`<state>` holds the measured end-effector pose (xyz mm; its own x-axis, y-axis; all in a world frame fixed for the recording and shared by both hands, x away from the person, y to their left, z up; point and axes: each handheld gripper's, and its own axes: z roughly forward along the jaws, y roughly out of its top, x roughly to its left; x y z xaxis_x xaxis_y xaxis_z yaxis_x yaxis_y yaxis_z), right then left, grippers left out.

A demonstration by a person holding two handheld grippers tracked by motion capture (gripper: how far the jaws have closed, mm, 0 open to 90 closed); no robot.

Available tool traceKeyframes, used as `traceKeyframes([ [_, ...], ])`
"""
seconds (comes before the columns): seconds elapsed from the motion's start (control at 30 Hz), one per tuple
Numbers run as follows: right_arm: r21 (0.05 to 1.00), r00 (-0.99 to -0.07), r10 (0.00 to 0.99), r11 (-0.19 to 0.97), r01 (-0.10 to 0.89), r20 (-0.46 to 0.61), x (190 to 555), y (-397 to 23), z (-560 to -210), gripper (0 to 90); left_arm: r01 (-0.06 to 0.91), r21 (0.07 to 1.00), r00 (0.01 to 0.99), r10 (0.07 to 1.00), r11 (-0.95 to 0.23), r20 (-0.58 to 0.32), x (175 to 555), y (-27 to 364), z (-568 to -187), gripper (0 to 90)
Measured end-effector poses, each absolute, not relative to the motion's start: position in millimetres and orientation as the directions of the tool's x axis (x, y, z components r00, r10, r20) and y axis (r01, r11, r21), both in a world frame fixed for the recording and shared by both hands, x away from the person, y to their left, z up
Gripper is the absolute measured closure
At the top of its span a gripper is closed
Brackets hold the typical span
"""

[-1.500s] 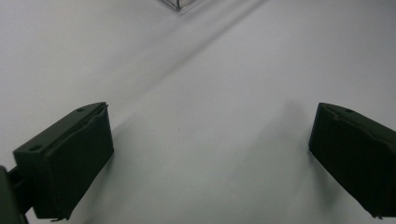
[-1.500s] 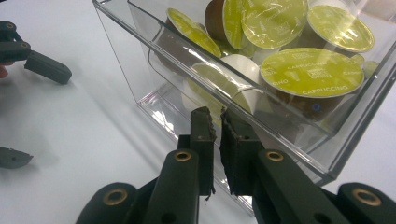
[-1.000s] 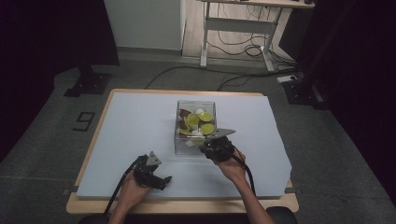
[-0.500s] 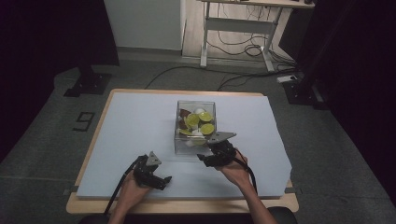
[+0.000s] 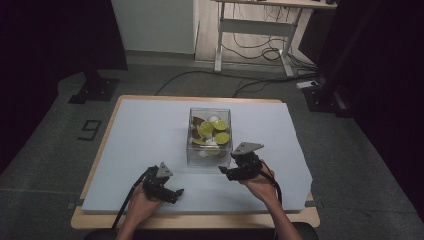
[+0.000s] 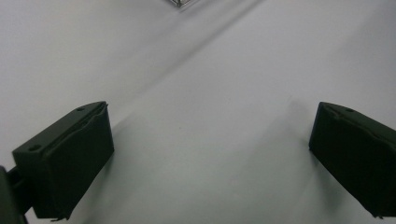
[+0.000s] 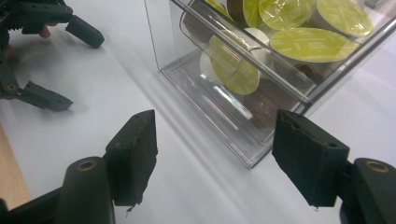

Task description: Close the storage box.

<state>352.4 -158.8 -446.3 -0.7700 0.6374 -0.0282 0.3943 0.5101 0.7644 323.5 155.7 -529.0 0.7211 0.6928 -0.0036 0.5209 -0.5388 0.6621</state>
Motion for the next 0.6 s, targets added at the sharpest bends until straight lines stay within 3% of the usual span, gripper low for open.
traceKeyframes([
  [0.6, 0.759, -0.747, 0.663, 0.510, 0.404, -0.048, 348, -180, -442, 15.7, 0.521, 0.662, 0.721, 0.693, -0.539, -0.003, 323, 156, -529, 0.0],
])
